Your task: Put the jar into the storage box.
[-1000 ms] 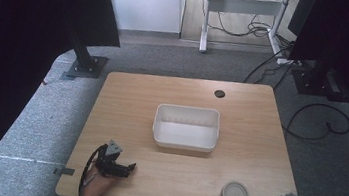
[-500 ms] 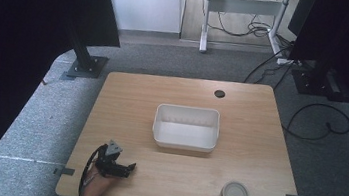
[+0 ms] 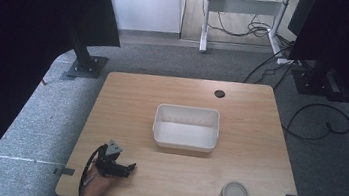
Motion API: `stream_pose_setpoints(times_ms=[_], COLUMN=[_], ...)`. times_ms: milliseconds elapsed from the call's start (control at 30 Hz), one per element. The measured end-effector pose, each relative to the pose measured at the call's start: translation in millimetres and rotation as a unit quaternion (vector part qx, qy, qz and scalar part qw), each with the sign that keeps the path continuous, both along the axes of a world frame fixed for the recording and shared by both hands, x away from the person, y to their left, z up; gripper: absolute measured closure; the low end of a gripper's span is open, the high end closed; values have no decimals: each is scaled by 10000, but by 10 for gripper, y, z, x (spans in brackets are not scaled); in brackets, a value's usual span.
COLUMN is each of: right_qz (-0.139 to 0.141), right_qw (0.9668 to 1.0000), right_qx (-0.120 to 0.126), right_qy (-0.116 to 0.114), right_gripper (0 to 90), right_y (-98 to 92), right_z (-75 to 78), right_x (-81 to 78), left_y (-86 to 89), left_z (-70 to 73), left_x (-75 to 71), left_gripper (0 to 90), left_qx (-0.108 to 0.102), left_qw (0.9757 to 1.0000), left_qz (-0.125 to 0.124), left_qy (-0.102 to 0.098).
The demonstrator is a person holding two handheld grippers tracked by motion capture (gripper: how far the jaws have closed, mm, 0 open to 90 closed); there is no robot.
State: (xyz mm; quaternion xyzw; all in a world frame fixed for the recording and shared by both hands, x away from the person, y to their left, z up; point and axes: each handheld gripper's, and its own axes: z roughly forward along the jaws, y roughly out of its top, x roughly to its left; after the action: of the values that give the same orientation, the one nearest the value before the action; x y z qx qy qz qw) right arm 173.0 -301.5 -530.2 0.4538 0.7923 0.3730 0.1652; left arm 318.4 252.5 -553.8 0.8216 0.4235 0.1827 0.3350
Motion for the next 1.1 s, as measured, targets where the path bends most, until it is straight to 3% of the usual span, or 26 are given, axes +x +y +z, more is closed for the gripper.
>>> stream_pose_setpoints(times_ms=[800, 1100], right_qz=[680, 604], right_qw=[9975, 9980], right_qx=[-13, -45], right_qy=[-171, -167], right_gripper=[7, 7], right_y=[394, 508], right_z=[67, 9], right_x=[4, 78], left_y=[-1, -1], left_z=[-1, -1], left_x=[1, 1], left_gripper=[14, 14], left_qx=[-4, -5], left_qw=[10000, 10000], left_qz=[4, 6], left_qy=[-5, -5])
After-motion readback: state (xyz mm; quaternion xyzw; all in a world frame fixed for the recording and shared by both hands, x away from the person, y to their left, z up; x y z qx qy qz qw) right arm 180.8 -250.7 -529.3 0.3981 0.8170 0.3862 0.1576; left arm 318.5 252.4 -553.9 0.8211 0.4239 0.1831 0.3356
